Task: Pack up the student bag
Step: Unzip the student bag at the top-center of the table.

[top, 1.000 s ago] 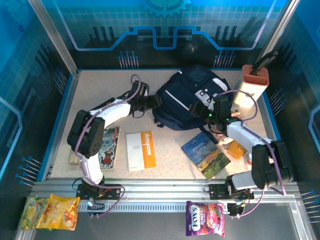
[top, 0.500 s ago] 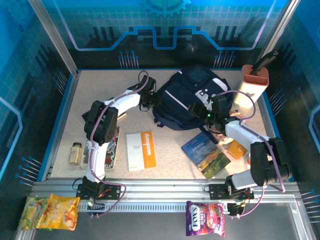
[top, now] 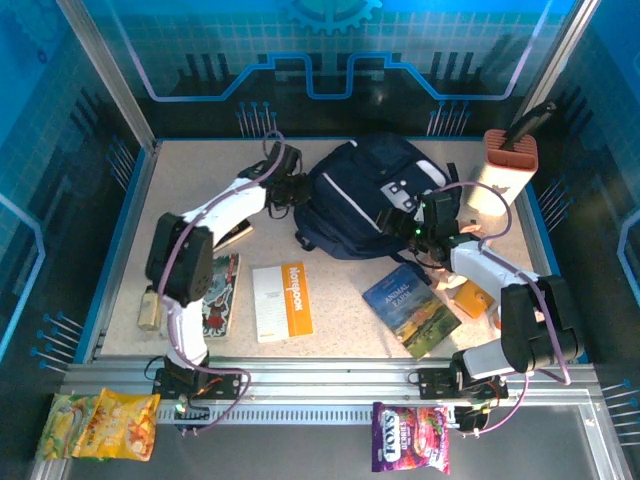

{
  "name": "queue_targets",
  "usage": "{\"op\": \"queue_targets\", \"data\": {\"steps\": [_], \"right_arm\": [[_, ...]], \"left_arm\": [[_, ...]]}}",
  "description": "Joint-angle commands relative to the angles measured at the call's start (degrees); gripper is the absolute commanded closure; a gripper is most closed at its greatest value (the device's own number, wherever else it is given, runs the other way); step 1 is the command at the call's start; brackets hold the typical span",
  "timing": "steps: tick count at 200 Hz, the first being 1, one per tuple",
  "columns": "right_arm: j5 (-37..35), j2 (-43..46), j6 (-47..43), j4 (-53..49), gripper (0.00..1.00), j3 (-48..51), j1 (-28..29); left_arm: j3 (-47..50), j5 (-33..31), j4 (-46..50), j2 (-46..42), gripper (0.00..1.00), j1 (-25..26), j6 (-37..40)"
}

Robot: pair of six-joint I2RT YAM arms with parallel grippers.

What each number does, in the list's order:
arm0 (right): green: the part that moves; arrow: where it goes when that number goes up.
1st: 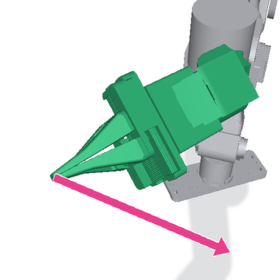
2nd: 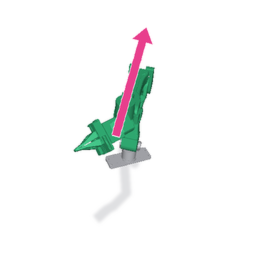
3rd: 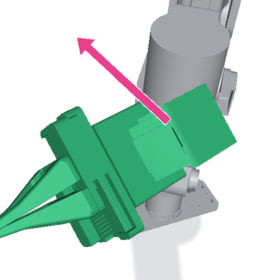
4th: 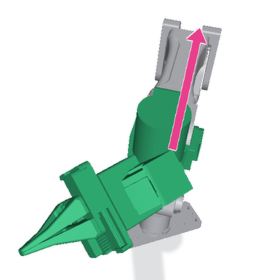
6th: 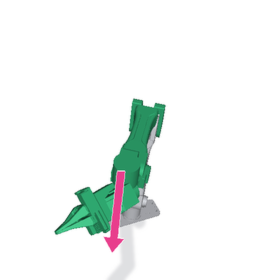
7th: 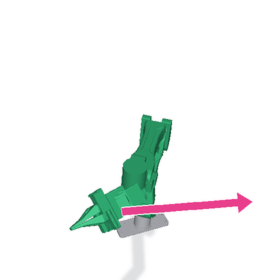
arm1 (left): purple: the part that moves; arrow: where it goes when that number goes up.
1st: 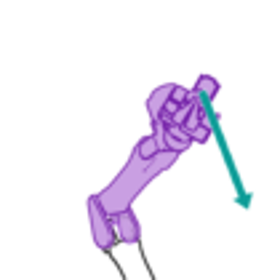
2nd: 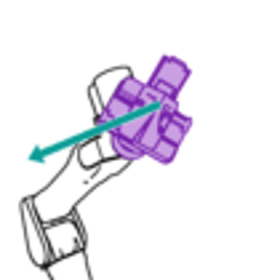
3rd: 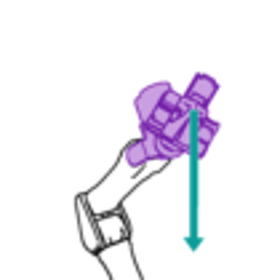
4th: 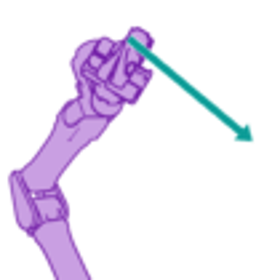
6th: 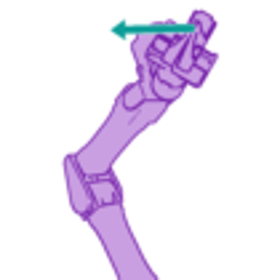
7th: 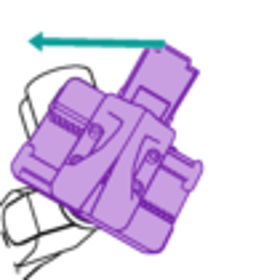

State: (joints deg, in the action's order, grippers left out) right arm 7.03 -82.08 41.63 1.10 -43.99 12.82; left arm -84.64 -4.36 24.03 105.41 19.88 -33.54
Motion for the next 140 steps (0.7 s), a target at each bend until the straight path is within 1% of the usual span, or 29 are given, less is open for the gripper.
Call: {"op": "queue_targets", "data": {"steps": [1, 21, 40, 55, 59, 63, 68, 75, 84, 92, 105, 115, 127, 140], "right_arm": [[3.7, -0.5, 0.6, 2.3, 0.11, -1.7, 0.5], [5.7, -1.3, 2.1, 3.9, 0.12, -1.6, 0.6], [6.1, -2.3, 4.8, 3.9, 0.13, -2.0, 0.6], [6.9, -3.3, 8.4, 3.8, 0.14, -2.1, 0.7], [7.1, -3.6, 9.3, 3.7, 0.14, -2.2, 0.8], [7.4, -4.0, 10.8, 3.6, 0.15, -2.1, 1.0], [7.7, -4.4, 12.4, 3.4, 0.17, -2.2, 1.1], [8.2, -4.9, 14.4, 3.3, 0.20, -2.2, 1.6], [8.4, -5.5, 16.7, 1.9, 0.22, -2.5, 2.3], [7.8, -5.8, 18.5, 0.8, 0.23, -2.6, 3.2], [6.6, -6.1, 20.9, 0.0, 0.25, -2.2, 4.8], [5.8, -6.4, 22.3, 0.4, 0.26, -1.7, 5.9], [4.7, -7.2, 23.3, 0.4, 0.27, -1.7, 7.0], [4.2, -8.7, 24.0, 0.8, 0.29, -2.0, 7.8]], "left_arm": [[5.7, -7.7, -2.3, -10.3, 1.00, -3.3, -0.1], [12.3, -10.7, -3.4, -16.0, 1.00, -4.9, -0.8], [17.5, -13.3, -3.6, -19.3, 1.00, -6.3, -2.1], [21.2, -13.0, -4.6, -20.4, 1.00, -7.7, -2.9], [21.8, -12.7, -4.7, -20.3, 0.96, -8.1, -3.0], [22.1, -12.4, -4.6, -20.2, 0.89, -8.4, -3.0], [22.4, -12.4, -4.3, -20.2, 0.76, -8.7, -2.8], [22.4, -12.7, -3.7, -20.0, 0.63, -9.0, -2.3], [22.3, -12.9, -2.8, -20.2, 0.50, -9.1, -1.6], [22.2, -12.8, -2.2, -20.6, 0.42, -9.1, -0.9], [22.5, -11.4, -1.9, -21.8, 0.31, -9.2, 0.2], [22.8, -8.3, -1.9, -22.8, 0.23, -9.1, 2.0], [23.4, -4.0, -1.8, -24.1, 0.20, -9.0, 3.7], [24.8, -0.8, -1.7, -25.6, 0.17, -8.5, 3.2]]}}
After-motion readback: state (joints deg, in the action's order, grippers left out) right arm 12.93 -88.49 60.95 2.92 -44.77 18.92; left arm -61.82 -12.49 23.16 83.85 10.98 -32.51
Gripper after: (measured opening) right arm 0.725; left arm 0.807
